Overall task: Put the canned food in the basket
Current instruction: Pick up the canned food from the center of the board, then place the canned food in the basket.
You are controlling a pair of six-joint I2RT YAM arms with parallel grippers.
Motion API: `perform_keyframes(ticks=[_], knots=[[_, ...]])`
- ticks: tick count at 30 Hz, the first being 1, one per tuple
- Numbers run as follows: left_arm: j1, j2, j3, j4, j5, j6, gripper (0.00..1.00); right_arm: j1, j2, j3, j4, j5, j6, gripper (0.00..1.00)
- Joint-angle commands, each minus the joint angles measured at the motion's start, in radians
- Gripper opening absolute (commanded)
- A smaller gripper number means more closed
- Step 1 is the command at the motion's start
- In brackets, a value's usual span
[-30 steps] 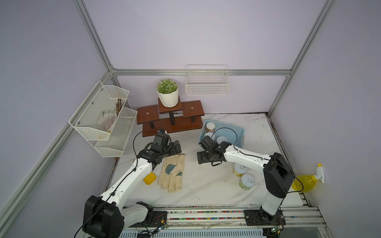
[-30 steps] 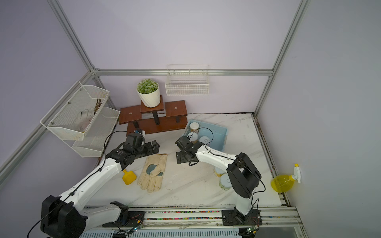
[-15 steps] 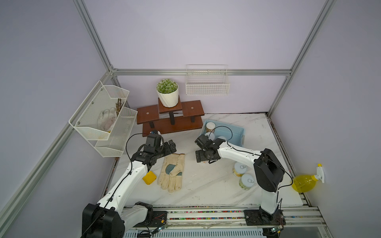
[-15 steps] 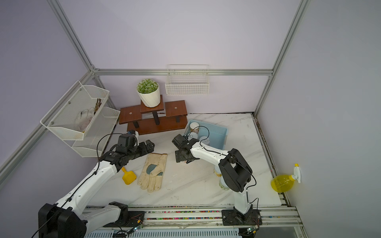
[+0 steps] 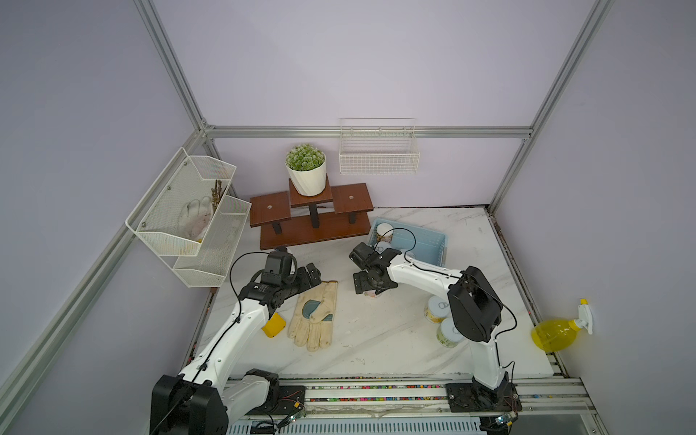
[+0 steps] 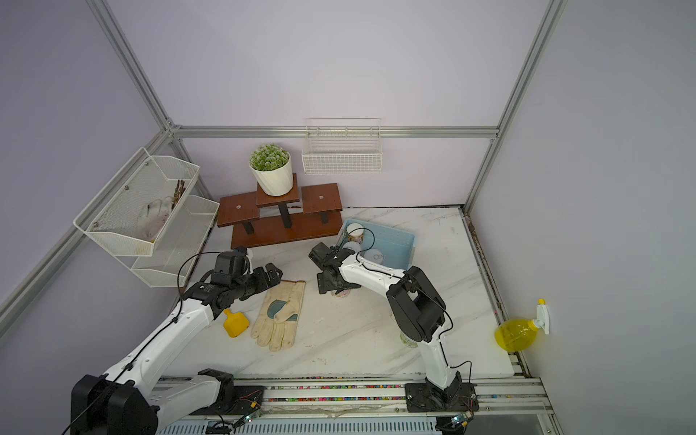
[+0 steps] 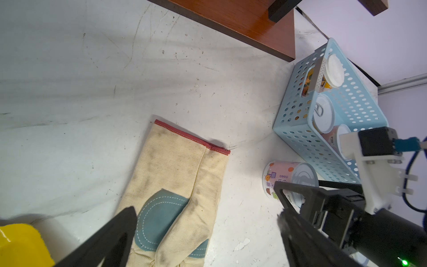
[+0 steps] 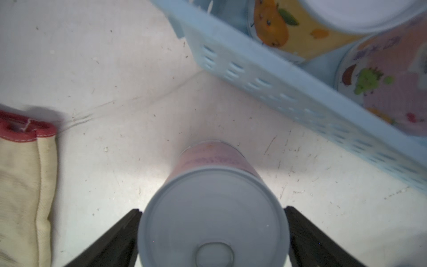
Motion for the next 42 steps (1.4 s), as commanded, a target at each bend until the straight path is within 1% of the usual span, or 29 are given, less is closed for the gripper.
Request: perform_keyframes(ticks=[1,5,11,22,25,26,29,32,34,38,42], knots=[[0.004,-0.05,-0.018,0.017,0.015,-0.016,1.0,0.003,0.017,0.04,-0.042,0.021,0.005,0.93],[0.004,-0.095,-0.051,0.02,0.022,-0.023,1.0,0.002,0.029,0.057,-0.057,0.03,0.003,0.88],[0.004,-0.136,-0.081,0.001,0.01,-0.022,1.0,0.003,0.054,0.083,-0.077,0.036,0.0,0.86],[0.004,-0.131,-0.072,-0.013,0.014,-0.003,1.0,0.003,0.044,0.089,-0.082,0.013,0.003,0.76],[0.004,-0.125,-0.067,-0.011,0.035,0.013,1.0,0.003,0.024,0.081,-0.081,0.003,0.005,0.7],[0.004,-0.123,-0.064,-0.012,0.037,0.017,1.0,0.003,0.013,0.074,-0.08,0.0,0.004,0.68],[0.002,-0.118,-0.06,-0.015,0.039,0.029,1.0,0.003,-0.038,0.038,-0.063,-0.025,0.001,0.56],[-0.029,-0.108,-0.045,-0.021,0.02,0.041,1.0,0.002,-0.12,-0.04,-0.01,-0.062,0.001,0.44],[-0.071,-0.094,-0.029,-0.025,-0.012,0.051,1.0,0.003,-0.183,-0.098,0.02,-0.076,0.005,0.31],[-0.187,-0.05,0.012,-0.032,-0.099,0.067,1.0,0.001,-0.312,-0.209,0.054,-0.068,0.017,0.01],[-0.289,0.007,0.052,-0.027,-0.163,0.074,1.0,-0.006,-0.426,-0.301,0.069,-0.037,0.038,0.0]])
